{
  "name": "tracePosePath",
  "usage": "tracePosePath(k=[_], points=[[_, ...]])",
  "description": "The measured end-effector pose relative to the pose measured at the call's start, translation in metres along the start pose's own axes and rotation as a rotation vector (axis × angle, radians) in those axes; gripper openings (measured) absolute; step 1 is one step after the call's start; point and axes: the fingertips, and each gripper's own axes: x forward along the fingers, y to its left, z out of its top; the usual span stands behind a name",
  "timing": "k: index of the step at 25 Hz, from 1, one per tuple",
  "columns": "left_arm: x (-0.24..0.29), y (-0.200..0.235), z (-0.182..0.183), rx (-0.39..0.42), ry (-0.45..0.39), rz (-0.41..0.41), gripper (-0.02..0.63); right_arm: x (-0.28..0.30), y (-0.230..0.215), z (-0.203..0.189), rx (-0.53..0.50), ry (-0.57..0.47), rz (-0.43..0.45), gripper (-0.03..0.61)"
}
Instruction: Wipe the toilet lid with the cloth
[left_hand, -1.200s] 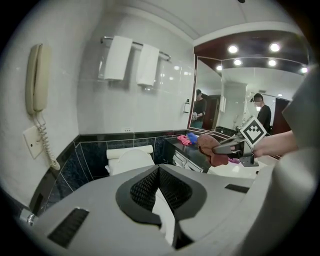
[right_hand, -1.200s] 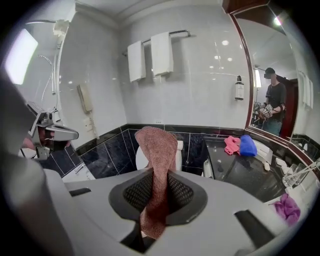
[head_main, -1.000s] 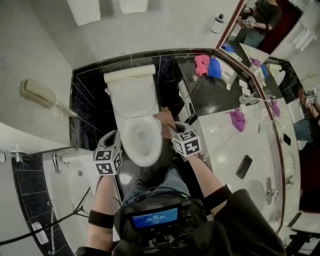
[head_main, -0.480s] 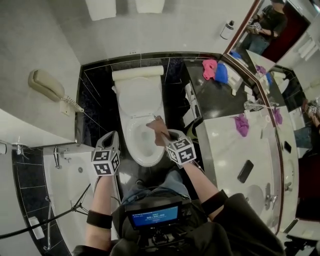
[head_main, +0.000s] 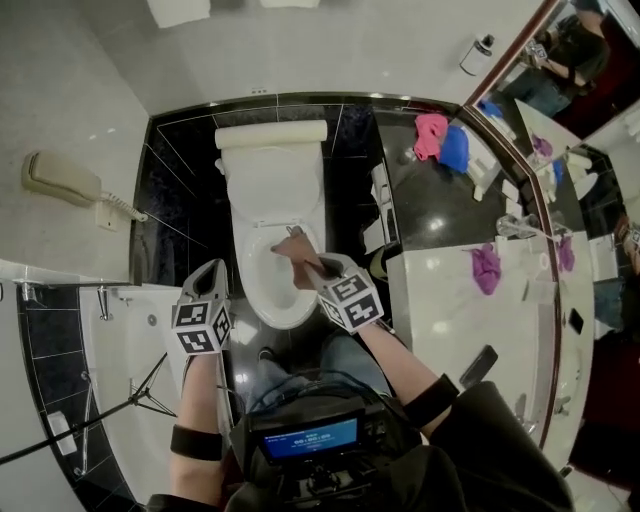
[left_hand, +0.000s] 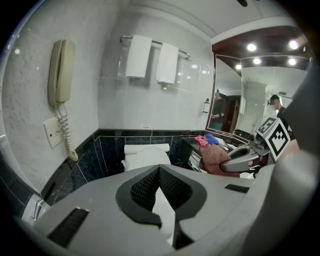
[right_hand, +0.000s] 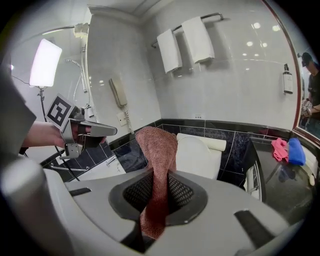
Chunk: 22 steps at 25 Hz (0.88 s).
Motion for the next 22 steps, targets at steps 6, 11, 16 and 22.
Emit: tracePosePath(k=[6,11,16,22], points=[[0.035,0.0,0.007,-0.025,0.015,0.074,0.0,0.037,-0.027,0.009,-0.048,-0.003,0.088,0.069],[0.068,0.016,0.006,-0.004,0.03,0.054,0.0,0.085,-0.045,0.01,-0.032,-0.006,0.061,0.069],[0.114,0.042,-0.011,0.04,0.022,-0.007,0.0,0.157,-0.059,0.013,-0.031,-0.025,-0.004,0.069],[0.177,0.084,-0.037,0.083,0.012,-0.039,0.0,0.269,-0.09,0.033,-0.061,-0.093,-0.075,0.069]])
